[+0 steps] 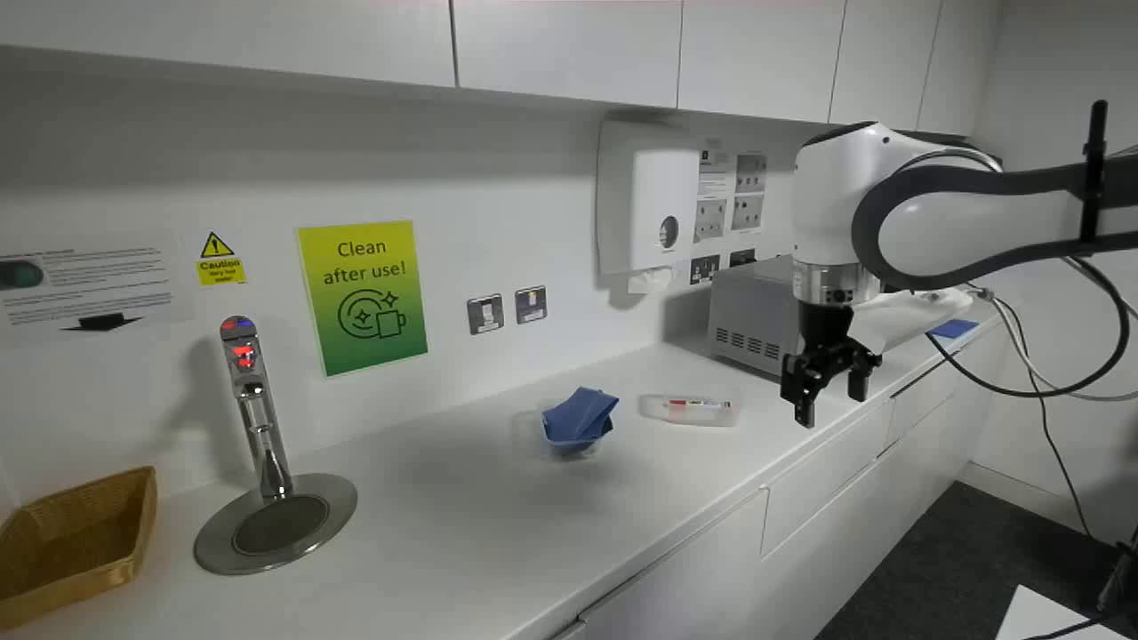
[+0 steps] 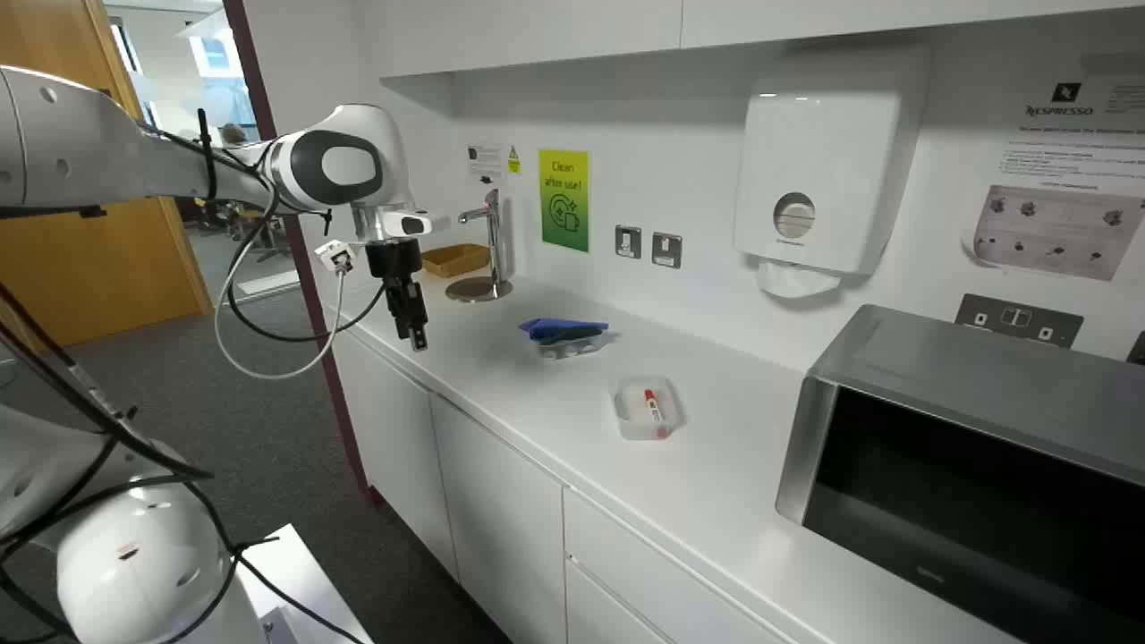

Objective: Remove the marker from the bowl

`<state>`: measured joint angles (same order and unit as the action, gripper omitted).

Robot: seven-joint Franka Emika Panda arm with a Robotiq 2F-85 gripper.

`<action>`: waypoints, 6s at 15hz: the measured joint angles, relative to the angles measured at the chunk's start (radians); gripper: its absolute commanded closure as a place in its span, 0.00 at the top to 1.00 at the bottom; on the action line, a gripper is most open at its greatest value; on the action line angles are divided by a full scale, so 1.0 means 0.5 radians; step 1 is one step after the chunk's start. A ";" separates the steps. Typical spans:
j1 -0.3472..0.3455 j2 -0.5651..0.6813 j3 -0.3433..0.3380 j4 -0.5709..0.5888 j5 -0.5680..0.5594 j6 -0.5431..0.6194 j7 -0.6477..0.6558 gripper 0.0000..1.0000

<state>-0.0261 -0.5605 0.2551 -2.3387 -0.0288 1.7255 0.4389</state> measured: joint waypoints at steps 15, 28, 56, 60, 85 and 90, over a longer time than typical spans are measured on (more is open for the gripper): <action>-0.001 0.006 -0.005 -0.002 0.012 0.050 0.103 1.00; -0.173 0.406 -0.309 0.302 0.142 0.419 0.936 1.00; -0.182 1.658 -0.676 1.492 0.385 0.620 2.516 1.00; -0.178 1.664 -0.676 1.509 0.387 0.620 2.529 1.00; -0.153 2.328 -0.722 2.039 0.412 0.617 3.202 0.78; -0.151 2.438 -0.726 2.146 0.412 0.586 3.244 0.71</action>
<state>-0.1018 0.6583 -0.1080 -1.2658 0.1773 2.0183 2.0610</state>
